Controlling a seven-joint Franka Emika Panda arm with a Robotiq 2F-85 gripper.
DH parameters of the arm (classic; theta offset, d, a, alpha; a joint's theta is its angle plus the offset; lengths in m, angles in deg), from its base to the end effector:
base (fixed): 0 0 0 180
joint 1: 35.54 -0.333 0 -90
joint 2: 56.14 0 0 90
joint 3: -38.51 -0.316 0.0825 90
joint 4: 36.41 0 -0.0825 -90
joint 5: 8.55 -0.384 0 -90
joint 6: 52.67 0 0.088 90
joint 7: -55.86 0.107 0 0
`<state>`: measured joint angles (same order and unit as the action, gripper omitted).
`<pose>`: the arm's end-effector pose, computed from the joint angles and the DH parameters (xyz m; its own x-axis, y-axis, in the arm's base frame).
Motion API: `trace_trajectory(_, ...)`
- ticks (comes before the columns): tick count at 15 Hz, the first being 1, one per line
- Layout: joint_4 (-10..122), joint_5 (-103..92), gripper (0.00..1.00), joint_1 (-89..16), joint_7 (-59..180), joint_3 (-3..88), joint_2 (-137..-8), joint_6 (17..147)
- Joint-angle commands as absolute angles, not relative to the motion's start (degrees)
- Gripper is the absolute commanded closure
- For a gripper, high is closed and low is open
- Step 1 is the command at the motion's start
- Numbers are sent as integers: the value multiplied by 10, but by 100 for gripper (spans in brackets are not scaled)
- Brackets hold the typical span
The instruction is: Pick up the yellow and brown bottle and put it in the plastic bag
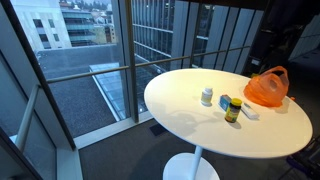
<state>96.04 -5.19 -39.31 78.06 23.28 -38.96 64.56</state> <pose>0.4353 0.1515 0.4614 0.9970 -0.0360 0.0690 -0.0436 -0.9927 0.1123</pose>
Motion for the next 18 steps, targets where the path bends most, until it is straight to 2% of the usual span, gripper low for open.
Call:
trace_trajectory(1, 955, -49, 0, -403, 783, 247, -398, 647)
trace_trajectory(7, 950, -47, 0, -397, 787, 255, -410, 661)
trace_trajectory(18, 978, -62, 0, -373, 784, 316, -469, 799)
